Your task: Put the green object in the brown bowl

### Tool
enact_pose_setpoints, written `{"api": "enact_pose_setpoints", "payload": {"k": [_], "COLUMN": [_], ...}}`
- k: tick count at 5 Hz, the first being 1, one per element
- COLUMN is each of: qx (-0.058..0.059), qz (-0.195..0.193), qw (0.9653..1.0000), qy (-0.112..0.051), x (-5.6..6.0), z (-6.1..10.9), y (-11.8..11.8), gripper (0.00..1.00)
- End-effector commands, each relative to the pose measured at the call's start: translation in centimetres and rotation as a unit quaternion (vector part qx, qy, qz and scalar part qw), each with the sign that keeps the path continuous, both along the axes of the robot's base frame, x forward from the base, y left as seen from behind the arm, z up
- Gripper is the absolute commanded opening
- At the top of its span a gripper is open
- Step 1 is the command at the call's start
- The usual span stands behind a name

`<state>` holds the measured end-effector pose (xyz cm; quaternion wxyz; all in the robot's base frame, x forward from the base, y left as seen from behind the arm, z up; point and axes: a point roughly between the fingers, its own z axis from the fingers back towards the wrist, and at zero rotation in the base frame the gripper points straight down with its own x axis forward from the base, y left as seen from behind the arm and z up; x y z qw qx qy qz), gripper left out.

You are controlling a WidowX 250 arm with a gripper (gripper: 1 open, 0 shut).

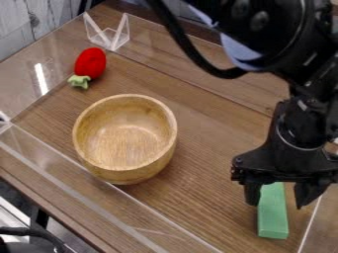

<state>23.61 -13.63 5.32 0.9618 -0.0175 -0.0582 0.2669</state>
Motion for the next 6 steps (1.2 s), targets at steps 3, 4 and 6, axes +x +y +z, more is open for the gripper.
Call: {"api": "enact_pose_setpoints", "payload": {"k": [3, 4, 6], "qx": [-0.009, -0.013, -0.003], "qz": [-0.034, -0.048, -0.05], "qw": [0.999, 0.9983, 0.9986], "qy": [-0.027, -0.03, -0.017], "x": [0.9, 1.2, 0.3], "z": [1.9, 2.3, -0.5], "y": [0.2, -0.6, -1.4], "gripper": [1.0, 1.0, 1.0]}}
